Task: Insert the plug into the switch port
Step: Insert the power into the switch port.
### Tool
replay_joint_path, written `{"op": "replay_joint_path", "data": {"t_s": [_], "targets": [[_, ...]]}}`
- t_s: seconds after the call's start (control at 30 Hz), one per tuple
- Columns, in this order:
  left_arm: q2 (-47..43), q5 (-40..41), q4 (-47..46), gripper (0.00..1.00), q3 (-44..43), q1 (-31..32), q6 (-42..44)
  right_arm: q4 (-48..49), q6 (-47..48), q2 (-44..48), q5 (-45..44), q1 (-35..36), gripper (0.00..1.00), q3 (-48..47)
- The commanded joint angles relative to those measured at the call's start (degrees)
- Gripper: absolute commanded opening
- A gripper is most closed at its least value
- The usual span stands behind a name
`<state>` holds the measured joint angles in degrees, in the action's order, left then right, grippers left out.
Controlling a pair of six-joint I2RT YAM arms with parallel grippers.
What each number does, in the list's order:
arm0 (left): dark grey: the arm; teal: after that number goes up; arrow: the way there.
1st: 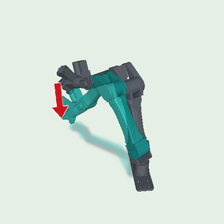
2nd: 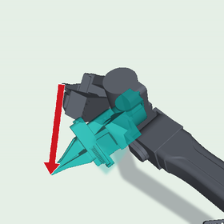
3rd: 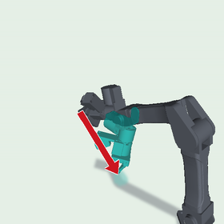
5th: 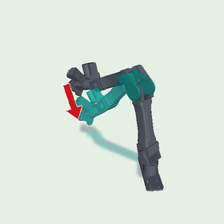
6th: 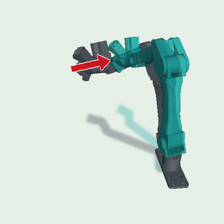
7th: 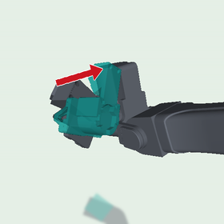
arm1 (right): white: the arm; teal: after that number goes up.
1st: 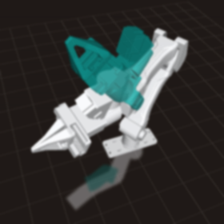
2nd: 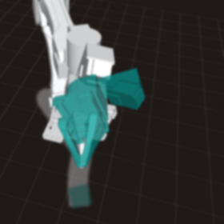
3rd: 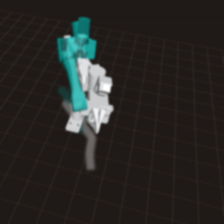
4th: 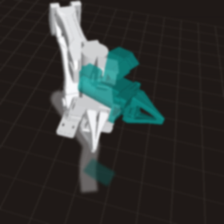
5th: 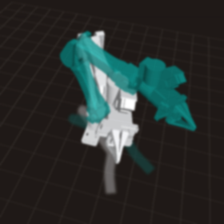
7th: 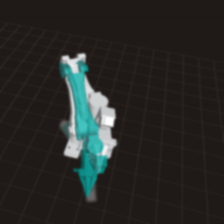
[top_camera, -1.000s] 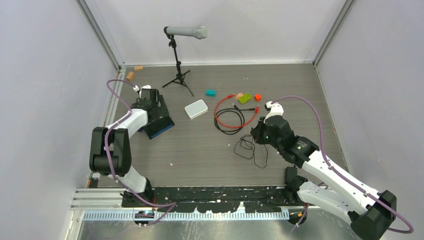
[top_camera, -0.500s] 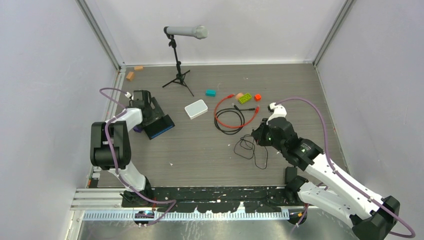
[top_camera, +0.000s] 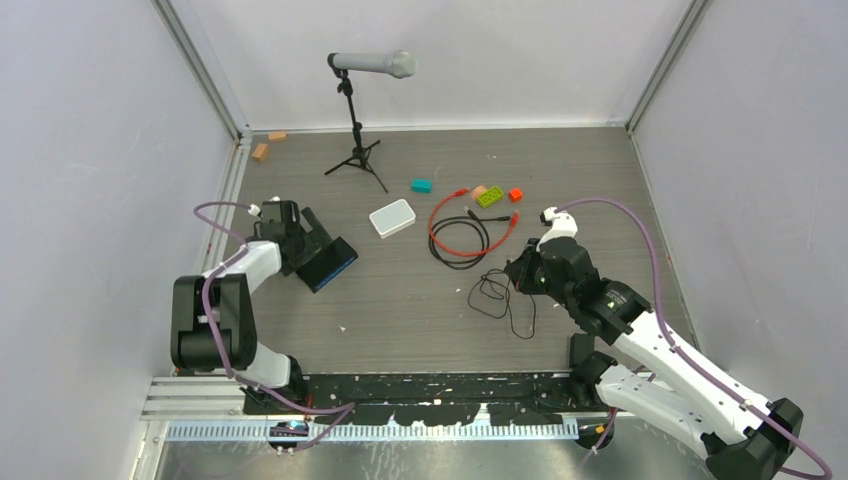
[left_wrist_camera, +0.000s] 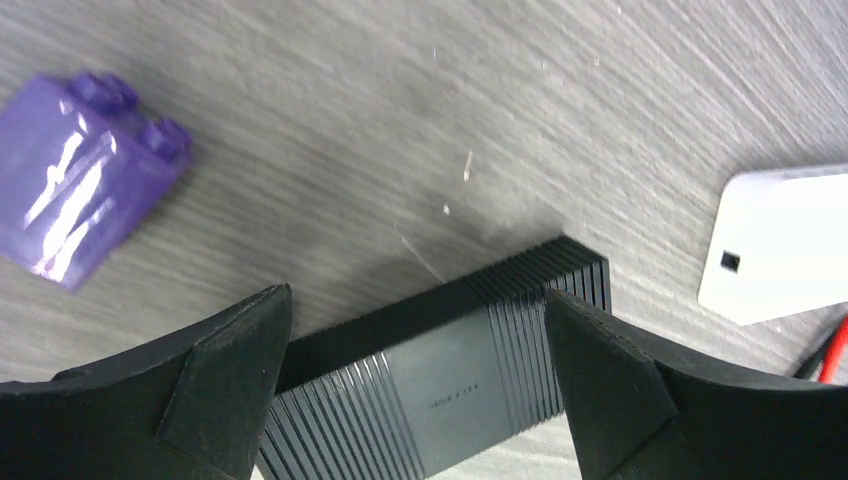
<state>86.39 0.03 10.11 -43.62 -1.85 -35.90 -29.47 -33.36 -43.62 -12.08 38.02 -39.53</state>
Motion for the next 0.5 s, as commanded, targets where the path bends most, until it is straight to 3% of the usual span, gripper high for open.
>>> {"op": "replay_joint_path", "data": {"t_s": [0.0,0.3,0.47], "targets": [[-4.0,-6.8,1.3,1.00,4.6,0.3,-3.1,0.1,-1.6,0.9,0.4,-0.2,0.00,0.1],[-5.6,-5.1,0.8,1.00,6.9,9.7,-1.2,0.4,-2.8,0.9,1.7,-0.2,0.00,1.1],[-3.2,-4.7,-0.7,1.00,6.2,11.6,0.6,0.7,-2.8,1.7,3.3,-0.2,0.01,2.3]]}}
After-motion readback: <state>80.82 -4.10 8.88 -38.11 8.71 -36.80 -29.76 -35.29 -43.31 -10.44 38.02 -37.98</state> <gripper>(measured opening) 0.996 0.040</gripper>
